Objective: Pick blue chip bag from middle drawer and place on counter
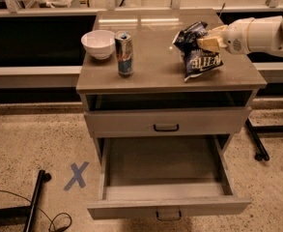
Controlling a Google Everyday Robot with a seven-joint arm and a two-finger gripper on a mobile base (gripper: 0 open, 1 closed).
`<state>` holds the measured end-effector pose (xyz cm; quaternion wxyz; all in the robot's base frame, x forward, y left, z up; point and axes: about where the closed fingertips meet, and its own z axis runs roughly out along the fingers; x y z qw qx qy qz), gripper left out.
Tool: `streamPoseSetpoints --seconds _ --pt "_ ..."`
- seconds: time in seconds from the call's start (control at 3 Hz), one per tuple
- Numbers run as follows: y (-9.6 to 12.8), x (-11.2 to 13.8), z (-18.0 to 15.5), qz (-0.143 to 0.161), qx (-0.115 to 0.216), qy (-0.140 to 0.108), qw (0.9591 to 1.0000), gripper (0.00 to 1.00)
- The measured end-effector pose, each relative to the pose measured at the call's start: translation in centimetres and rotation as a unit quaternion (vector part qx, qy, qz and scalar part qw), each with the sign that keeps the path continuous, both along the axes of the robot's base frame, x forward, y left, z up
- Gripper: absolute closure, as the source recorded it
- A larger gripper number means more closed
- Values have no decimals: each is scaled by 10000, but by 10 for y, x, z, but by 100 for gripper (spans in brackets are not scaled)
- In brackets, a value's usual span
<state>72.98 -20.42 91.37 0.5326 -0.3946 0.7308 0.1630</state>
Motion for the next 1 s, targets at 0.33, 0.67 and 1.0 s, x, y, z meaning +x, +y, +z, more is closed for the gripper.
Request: streamPoseSetpoints --seconds 0.33,0.67,1.0 --pt "3 1 -2 22 5 12 10000 30" --pt "5 -1 4 47 -8 -58 10000 1" --pt "1 -9 31 56 -67 -347 9994 0"
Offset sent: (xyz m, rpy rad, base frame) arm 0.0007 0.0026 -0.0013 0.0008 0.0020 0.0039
